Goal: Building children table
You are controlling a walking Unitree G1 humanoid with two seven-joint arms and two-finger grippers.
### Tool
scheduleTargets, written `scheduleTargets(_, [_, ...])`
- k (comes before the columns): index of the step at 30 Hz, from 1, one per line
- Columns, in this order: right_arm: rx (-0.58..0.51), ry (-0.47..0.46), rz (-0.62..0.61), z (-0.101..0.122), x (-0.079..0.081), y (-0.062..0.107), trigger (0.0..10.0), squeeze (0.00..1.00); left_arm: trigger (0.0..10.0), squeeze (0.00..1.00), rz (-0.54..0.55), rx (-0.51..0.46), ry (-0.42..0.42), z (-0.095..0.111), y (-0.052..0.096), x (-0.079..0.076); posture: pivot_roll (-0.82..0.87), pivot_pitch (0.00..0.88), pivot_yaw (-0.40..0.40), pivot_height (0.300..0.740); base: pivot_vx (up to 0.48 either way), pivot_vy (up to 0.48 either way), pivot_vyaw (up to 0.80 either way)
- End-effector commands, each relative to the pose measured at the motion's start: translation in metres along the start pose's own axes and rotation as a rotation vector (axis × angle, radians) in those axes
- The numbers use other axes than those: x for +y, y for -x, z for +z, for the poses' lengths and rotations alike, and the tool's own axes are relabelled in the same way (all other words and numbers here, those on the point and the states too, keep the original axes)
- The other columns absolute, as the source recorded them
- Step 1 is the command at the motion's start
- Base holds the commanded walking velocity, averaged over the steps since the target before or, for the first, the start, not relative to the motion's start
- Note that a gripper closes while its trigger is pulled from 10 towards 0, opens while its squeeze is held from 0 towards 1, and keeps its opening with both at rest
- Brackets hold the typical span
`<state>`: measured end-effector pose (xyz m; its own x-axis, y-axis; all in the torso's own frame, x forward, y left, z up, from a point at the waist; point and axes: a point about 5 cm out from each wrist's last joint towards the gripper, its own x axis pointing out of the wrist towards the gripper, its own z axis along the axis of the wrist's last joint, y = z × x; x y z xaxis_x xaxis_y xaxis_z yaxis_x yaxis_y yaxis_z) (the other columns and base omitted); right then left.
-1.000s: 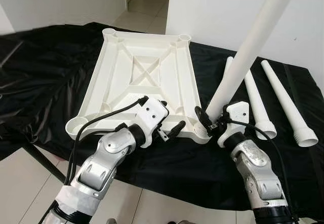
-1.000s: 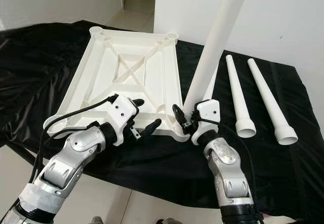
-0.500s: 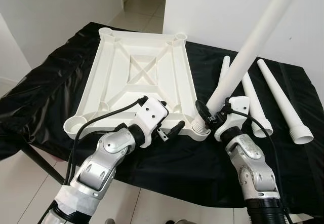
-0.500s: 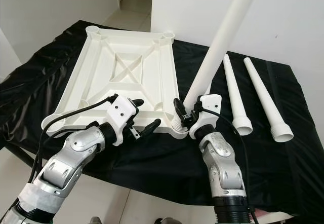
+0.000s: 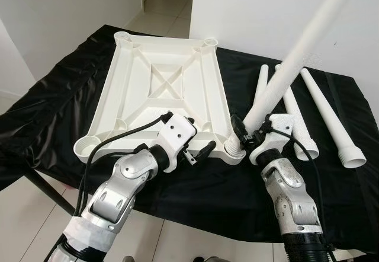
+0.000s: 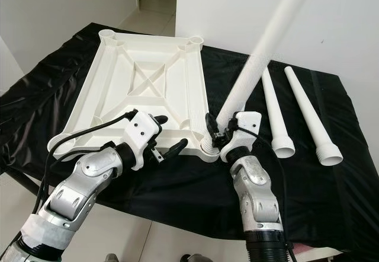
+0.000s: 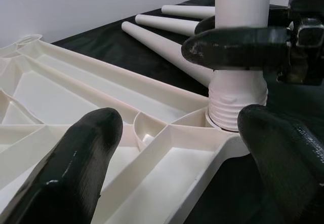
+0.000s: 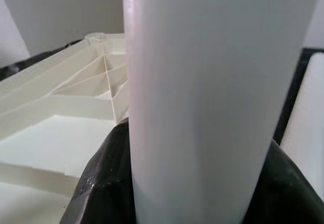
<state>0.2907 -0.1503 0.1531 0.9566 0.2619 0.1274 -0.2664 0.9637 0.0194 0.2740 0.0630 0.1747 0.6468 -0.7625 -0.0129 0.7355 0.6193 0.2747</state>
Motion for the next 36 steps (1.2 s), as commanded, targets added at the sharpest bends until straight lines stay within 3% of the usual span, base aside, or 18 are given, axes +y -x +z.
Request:
scheduleTargets(1, [0.116, 0.047, -0.022, -0.023, -0.005, 0.009, 10.0, 0.0, 10.0, 0.0, -0.009, -0.006, -0.013, 0.004, 0.001, 0.001, 0.05, 0.088, -0.049, 0.74, 0.0, 0.0, 0.0])
scheduleTargets(12, [0.108, 0.053, -0.001, -0.037, -0.001, 0.026, 10.0, 0.0, 10.0, 0.0, 0.009, -0.01, -0.015, 0.006, 0.003, 0.006, 0.05, 0.088, -0.045, 0.74, 0.0, 0.0, 0.0])
scheduleTargets(22, [-0.002, 0.057, 0.005, -0.034, 0.0, 0.034, 10.0, 0.0, 10.0, 0.0, 0.006, -0.011, -0.019, 0.007, 0.003, 0.007, 0.05, 0.086, -0.038, 0.74, 0.0, 0.0, 0.0])
scheduleTargets(36, [0.094, 0.084, -0.006, -0.048, -0.001, 0.029, 10.0, 0.0, 10.0, 0.0, 0.009, -0.01, -0.023, 0.008, 0.003, 0.008, 0.06, 0.085, -0.038, 0.74, 0.0, 0.0, 0.0])
